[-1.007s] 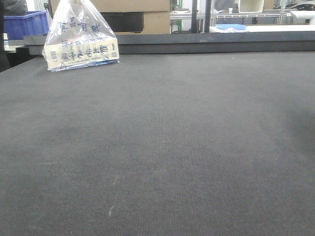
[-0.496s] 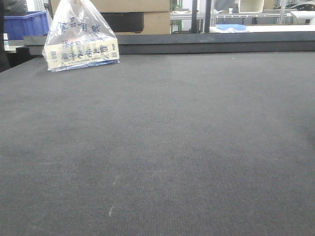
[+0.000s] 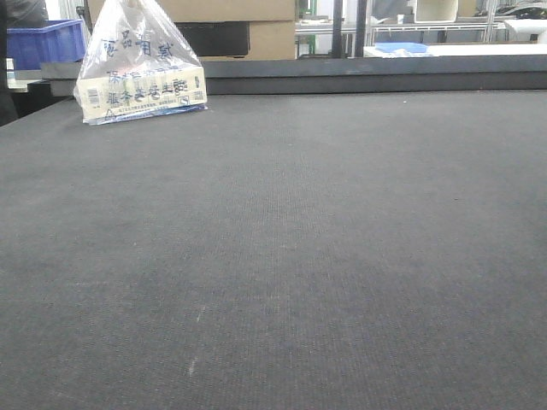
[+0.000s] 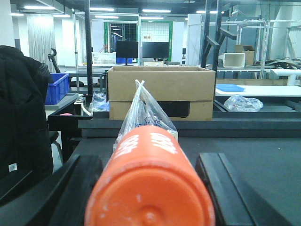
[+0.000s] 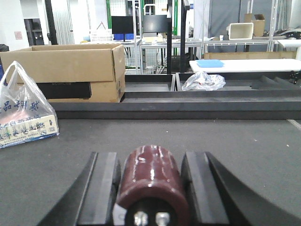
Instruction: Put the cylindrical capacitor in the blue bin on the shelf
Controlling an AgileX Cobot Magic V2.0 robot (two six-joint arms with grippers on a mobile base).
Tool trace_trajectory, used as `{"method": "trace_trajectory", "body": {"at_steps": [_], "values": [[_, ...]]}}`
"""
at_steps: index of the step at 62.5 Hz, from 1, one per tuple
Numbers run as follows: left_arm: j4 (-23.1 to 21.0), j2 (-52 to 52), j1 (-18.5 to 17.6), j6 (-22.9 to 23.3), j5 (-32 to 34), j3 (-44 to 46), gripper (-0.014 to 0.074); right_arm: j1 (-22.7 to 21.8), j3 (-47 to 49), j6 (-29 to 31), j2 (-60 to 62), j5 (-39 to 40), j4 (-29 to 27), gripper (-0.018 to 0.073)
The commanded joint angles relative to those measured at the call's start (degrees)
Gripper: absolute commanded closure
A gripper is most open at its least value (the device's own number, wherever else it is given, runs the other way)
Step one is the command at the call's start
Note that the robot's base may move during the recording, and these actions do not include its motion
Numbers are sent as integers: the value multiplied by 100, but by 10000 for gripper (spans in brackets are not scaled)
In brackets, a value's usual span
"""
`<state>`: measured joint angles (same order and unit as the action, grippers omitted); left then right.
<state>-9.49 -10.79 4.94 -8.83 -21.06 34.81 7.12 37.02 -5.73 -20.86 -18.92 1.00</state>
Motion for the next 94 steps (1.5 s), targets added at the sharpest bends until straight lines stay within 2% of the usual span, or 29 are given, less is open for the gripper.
{"method": "trace_trajectory", "body": {"at_steps": [1,94], "values": [[-49,32,-1,-13,73,4,708,-21,2,9,28,150,77,727],[-49,32,-1,-13,73,4,708,-21,2,9,28,150,77,727]]}}
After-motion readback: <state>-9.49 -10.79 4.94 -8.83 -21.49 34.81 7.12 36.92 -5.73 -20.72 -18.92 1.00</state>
